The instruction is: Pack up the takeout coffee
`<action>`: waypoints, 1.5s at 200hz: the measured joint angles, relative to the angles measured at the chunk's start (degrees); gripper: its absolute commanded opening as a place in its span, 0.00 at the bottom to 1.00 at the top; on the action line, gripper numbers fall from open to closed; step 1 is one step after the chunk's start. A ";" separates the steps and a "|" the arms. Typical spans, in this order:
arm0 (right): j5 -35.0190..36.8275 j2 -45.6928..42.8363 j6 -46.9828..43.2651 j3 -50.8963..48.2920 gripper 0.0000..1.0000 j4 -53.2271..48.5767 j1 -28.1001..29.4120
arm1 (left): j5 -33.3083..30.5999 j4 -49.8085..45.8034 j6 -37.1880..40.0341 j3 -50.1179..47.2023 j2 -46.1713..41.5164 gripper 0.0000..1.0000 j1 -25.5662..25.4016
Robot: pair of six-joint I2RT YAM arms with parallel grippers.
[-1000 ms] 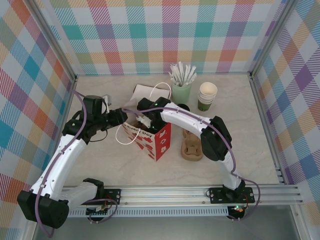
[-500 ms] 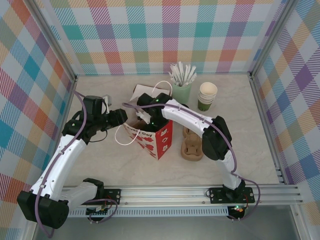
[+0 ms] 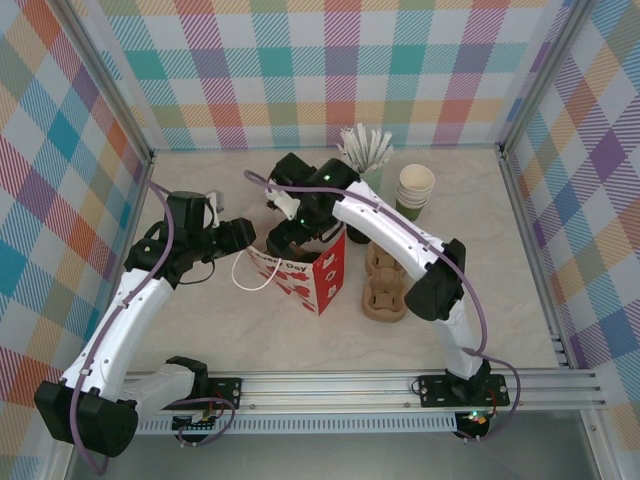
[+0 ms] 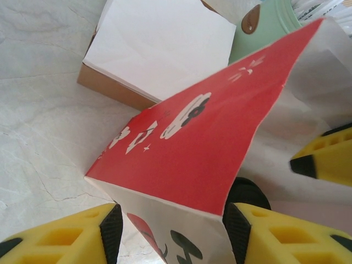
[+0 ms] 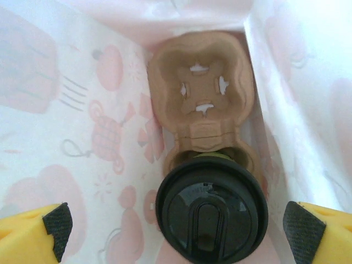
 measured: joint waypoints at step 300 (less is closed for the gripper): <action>7.91 -24.83 5.68 -16.31 0.74 13.16 -22.95 | -5.64 0.11 0.61 4.50 -8.11 0.89 0.00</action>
